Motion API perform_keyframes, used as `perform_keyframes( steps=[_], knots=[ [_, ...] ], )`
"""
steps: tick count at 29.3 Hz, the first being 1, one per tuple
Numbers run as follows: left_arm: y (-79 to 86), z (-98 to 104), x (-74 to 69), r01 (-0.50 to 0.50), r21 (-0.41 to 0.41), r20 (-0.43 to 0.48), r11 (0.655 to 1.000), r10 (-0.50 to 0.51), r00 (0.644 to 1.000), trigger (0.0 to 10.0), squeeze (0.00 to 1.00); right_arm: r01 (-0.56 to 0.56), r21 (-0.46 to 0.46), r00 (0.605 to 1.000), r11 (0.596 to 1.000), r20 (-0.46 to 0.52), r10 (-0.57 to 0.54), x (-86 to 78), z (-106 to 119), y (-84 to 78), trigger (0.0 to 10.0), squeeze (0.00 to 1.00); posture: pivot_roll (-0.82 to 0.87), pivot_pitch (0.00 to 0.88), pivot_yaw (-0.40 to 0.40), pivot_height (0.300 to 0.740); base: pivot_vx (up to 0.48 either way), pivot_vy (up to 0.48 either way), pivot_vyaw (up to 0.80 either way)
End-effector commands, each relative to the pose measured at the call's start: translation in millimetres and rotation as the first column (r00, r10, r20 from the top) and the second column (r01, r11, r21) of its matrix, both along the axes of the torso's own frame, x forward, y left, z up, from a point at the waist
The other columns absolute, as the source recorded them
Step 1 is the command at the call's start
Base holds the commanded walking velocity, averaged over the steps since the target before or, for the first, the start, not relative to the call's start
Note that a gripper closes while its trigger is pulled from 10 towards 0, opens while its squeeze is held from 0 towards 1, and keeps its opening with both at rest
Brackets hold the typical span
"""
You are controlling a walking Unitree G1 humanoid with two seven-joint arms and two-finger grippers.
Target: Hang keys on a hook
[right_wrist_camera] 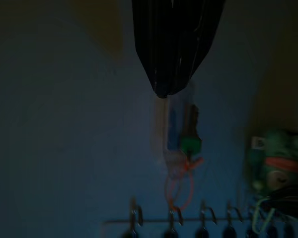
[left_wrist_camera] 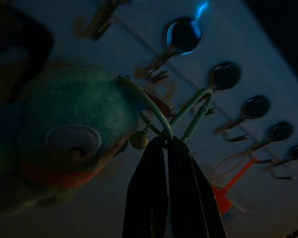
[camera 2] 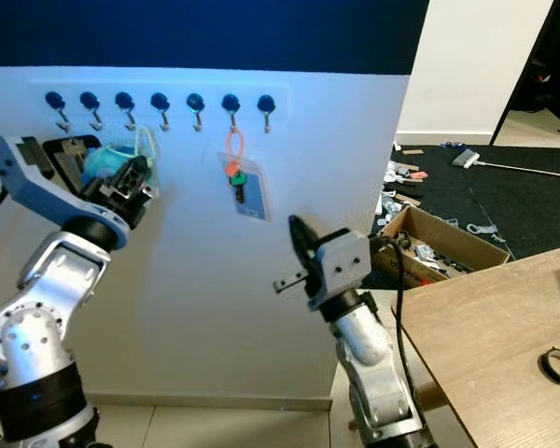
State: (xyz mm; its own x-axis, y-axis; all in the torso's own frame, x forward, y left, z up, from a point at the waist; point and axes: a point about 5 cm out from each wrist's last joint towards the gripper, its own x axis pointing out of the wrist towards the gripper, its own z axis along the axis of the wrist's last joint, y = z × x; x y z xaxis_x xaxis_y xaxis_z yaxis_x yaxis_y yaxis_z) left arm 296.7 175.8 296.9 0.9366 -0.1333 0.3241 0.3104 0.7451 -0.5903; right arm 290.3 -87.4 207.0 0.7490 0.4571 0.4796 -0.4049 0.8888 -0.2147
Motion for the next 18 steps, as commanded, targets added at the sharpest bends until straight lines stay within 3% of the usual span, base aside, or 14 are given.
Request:
perform_keyframes(
  steps=[1,10,18],
  knots=[
    [-1.7,3.6,-1.2,0.016,-0.016,0.007,1.000,-0.016,1.000,10.0,0.00,-0.030,0.004,0.999,1.000,-0.013,0.030,-3.5,-1.2,3.6,10.0,0.00,0.17,0.110,0.027,0.740,0.000,0.000,0.00],
    [0.9,4.2,6.9,0.013,-0.034,-0.003,0.999,-0.013,1.000,10.0,0.00,-0.063,0.019,0.998,0.998,-0.005,0.063,-3.8,3.4,12.6,10.0,0.00,0.17,0.090,0.034,0.740,0.000,0.000,0.00],
    [11.0,-0.8,15.7,-0.034,-0.058,-0.031,0.998,0.032,0.999,10.0,0.00,-0.054,0.035,0.998,0.998,-0.008,0.054,-2.7,4.8,11.3,10.0,0.00,0.16,0.080,0.039,0.740,0.000,0.000,0.00]
  ],
)
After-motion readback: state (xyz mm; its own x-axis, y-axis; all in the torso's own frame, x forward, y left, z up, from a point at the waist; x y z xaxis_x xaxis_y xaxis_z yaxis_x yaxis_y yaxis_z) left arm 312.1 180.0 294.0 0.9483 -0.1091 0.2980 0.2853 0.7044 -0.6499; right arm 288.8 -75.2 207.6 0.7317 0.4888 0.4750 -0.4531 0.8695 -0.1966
